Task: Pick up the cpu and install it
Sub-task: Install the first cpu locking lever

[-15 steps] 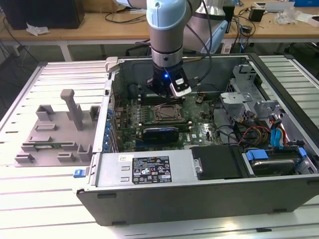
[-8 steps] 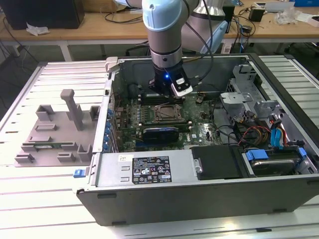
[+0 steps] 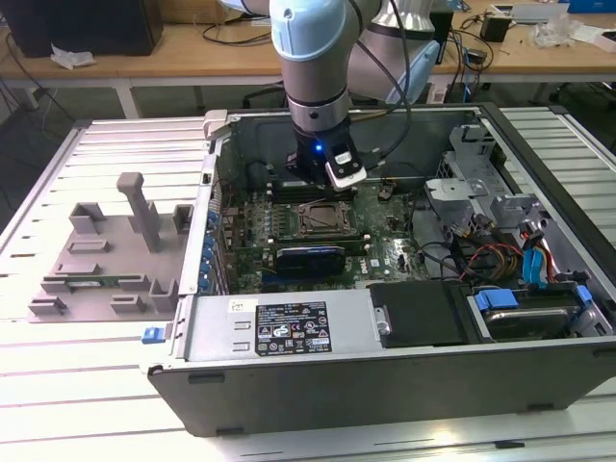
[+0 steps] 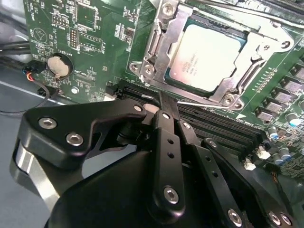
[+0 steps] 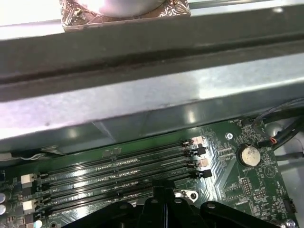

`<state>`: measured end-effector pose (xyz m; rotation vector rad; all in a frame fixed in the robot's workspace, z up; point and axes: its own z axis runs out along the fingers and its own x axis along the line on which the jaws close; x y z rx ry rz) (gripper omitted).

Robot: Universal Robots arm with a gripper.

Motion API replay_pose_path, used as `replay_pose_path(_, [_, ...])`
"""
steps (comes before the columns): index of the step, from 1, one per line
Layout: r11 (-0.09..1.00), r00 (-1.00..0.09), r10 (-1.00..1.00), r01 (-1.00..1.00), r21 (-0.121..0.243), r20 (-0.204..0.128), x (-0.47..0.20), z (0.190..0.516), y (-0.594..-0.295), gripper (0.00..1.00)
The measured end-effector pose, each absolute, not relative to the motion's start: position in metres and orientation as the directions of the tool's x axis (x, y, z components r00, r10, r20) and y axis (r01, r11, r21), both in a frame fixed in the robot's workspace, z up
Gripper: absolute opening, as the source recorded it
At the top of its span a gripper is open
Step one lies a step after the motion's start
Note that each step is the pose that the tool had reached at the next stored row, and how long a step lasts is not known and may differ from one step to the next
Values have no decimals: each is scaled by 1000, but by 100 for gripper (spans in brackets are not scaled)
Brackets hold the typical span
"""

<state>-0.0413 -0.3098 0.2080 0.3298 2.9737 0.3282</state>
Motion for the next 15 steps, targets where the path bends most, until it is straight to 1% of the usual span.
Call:
replay_pose_path(10, [938, -951, 290, 260, 229, -106, -53, 205, -303, 11])
replay_pose_path(15, [919, -930, 352, 322, 227, -107, -52, 201, -303, 11])
